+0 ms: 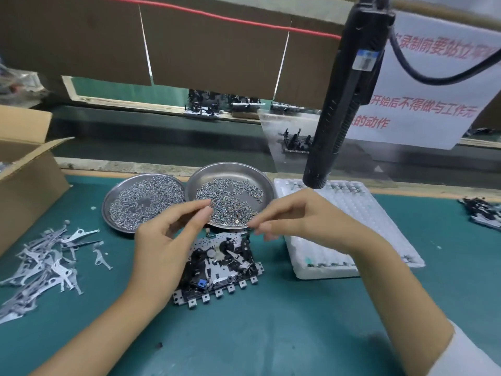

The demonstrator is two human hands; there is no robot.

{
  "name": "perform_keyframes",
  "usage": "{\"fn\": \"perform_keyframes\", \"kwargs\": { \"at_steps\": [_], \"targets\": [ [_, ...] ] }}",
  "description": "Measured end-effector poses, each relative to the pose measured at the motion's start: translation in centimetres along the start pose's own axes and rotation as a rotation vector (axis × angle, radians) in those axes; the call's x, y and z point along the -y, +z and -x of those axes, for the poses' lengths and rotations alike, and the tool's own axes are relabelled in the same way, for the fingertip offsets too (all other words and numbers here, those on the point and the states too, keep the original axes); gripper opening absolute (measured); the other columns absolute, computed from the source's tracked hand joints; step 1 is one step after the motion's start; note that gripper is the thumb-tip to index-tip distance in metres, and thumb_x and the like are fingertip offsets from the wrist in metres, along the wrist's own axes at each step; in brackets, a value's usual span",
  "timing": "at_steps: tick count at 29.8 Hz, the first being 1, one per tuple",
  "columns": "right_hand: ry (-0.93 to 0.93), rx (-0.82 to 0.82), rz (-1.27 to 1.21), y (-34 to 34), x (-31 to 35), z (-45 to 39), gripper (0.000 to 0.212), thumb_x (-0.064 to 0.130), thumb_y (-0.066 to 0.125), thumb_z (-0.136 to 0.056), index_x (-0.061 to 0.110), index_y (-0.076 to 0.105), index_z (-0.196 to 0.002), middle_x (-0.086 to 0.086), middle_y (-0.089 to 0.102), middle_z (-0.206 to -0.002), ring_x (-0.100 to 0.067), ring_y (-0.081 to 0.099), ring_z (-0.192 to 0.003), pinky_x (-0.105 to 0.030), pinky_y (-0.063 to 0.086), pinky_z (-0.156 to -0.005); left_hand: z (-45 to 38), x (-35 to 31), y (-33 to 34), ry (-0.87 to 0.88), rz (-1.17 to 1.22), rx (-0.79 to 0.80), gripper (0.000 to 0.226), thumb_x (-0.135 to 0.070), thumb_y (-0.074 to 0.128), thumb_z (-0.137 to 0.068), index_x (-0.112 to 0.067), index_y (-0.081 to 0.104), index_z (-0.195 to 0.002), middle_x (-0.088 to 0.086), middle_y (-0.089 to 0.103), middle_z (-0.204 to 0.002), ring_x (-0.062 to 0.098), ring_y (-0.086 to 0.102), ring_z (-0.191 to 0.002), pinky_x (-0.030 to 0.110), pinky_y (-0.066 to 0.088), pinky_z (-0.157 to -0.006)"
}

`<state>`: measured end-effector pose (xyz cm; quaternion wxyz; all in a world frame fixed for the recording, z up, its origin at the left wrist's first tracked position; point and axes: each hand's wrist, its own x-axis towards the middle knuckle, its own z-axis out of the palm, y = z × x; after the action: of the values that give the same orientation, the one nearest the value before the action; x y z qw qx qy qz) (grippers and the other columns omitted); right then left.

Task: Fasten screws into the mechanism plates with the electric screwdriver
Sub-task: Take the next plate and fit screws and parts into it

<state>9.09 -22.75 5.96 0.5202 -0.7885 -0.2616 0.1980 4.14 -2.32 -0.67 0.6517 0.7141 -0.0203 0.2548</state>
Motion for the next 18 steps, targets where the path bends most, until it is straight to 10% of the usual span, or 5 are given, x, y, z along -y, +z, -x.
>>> {"fn": "perform_keyframes", "kwargs": {
  "at_steps": [4,10,18],
  "targets": [
    [0.237,0.049,0.278,-5.6,-0.9,1.9,0.020,0.001,0.063,-0.087,0.016,0.077,-0.085,0.001,0.074,-0.076,-0.010,0.068,-0.071,-0.019,0.053,-0.068,0.0,-0.1,0.1,-0.022,0.033,-0.026,0.015,-0.023,0.068,-0.076,-0.023,0.072,-0.090,-0.010,0.074,-0.081,0.001,0.067,-0.077,0.007,0.047,-0.069],
    [0.295,-0.693,0.762,-11.4,-6.7,-0.1,0.025,-0.004,0.055,-0.087,0.006,0.072,-0.102,-0.009,0.070,-0.102,-0.015,0.057,-0.082,-0.025,0.043,-0.077,-0.1,0.6,0.5,-0.024,0.027,-0.029,0.015,-0.013,0.068,-0.078,-0.024,0.071,-0.089,-0.016,0.073,-0.083,-0.005,0.065,-0.075,0.004,0.046,-0.068],
    [0.352,-0.586,1.098,-12.4,-8.9,-2.9,0.037,-0.005,0.053,-0.084,0.015,0.066,-0.112,-0.009,0.067,-0.108,-0.030,0.059,-0.093,-0.042,0.053,-0.075,-0.3,1.3,0.8,-0.039,0.034,-0.030,0.017,-0.010,0.071,-0.079,-0.025,0.072,-0.086,-0.014,0.073,-0.083,-0.002,0.066,-0.076,0.006,0.047,-0.070]
  ]
}}
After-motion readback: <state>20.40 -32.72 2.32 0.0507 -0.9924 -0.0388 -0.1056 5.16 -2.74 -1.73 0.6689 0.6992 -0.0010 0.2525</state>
